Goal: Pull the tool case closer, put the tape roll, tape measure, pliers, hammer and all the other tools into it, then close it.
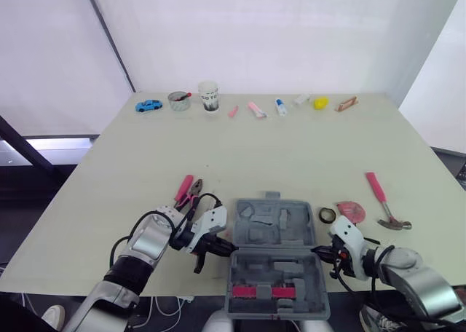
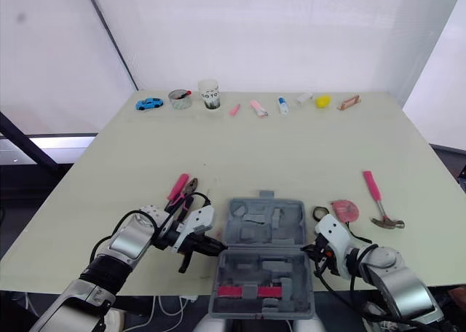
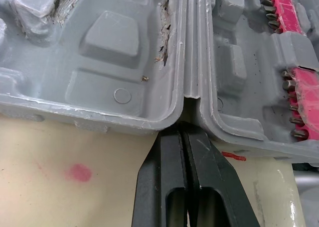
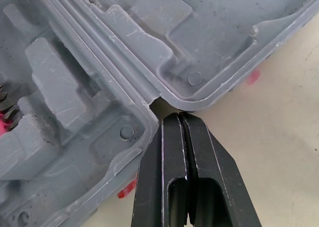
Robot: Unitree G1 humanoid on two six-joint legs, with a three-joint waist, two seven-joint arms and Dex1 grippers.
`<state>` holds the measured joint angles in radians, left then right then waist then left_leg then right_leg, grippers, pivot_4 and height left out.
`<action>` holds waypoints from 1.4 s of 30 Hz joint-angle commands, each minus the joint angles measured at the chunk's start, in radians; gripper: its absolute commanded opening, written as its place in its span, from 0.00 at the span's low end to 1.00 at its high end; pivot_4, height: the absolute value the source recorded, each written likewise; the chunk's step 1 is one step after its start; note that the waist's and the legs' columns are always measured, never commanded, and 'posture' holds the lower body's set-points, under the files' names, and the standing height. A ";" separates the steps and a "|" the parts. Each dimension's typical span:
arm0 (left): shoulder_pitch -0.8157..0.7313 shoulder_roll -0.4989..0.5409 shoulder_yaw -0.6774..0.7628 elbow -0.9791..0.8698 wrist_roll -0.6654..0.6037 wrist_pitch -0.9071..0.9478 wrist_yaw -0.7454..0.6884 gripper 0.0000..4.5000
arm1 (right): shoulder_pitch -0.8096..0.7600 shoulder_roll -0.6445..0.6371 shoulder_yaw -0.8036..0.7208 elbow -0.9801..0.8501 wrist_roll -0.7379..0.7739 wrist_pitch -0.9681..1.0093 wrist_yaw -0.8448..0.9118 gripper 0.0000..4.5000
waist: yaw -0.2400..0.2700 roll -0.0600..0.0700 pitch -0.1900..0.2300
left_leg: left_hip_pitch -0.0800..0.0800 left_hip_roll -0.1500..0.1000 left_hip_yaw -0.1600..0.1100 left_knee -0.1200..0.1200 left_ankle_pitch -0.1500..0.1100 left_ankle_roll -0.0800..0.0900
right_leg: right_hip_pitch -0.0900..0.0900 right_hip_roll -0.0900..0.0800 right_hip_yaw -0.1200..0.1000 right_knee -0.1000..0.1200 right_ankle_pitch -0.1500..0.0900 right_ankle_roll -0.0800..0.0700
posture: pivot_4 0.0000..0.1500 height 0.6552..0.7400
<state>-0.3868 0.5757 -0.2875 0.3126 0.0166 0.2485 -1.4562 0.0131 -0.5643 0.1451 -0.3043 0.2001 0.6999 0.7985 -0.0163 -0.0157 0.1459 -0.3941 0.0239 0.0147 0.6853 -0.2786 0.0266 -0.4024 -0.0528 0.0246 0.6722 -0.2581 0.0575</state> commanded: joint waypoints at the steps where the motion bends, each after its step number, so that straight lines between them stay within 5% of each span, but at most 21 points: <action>1: 0.046 0.003 -0.086 0.034 0.033 0.012 -0.005 0.02 | -0.019 0.009 0.018 -0.024 0.020 -0.025 0.005 0.00 | 0.000 0.000 0.000 | 0.000 0.000 0.000 0.000 0.000 0.000 | 0.000 0.000 0.000 0.000 0.000 0.000 | 1.00 1.00; 42: 0.023 0.038 -0.066 0.074 0.014 0.006 0.014 0.02 | 0.008 -0.049 -0.019 0.021 0.013 -0.063 0.003 0.00 | 0.002 0.000 0.000 | -0.001 0.000 0.000 -0.001 0.000 0.000 | 0.000 0.000 0.000 -0.003 0.000 0.000 | 1.00 1.00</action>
<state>-0.4025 0.5878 -0.3059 0.3311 -0.0049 0.2381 -1.4525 0.0171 -0.6018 0.1537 -0.2750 0.2048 0.6496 0.7987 -0.0147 -0.0157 0.1459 -0.3947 0.0242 0.0150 0.6843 -0.2786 0.0266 -0.4024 -0.0528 0.0247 0.6694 -0.2581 0.0575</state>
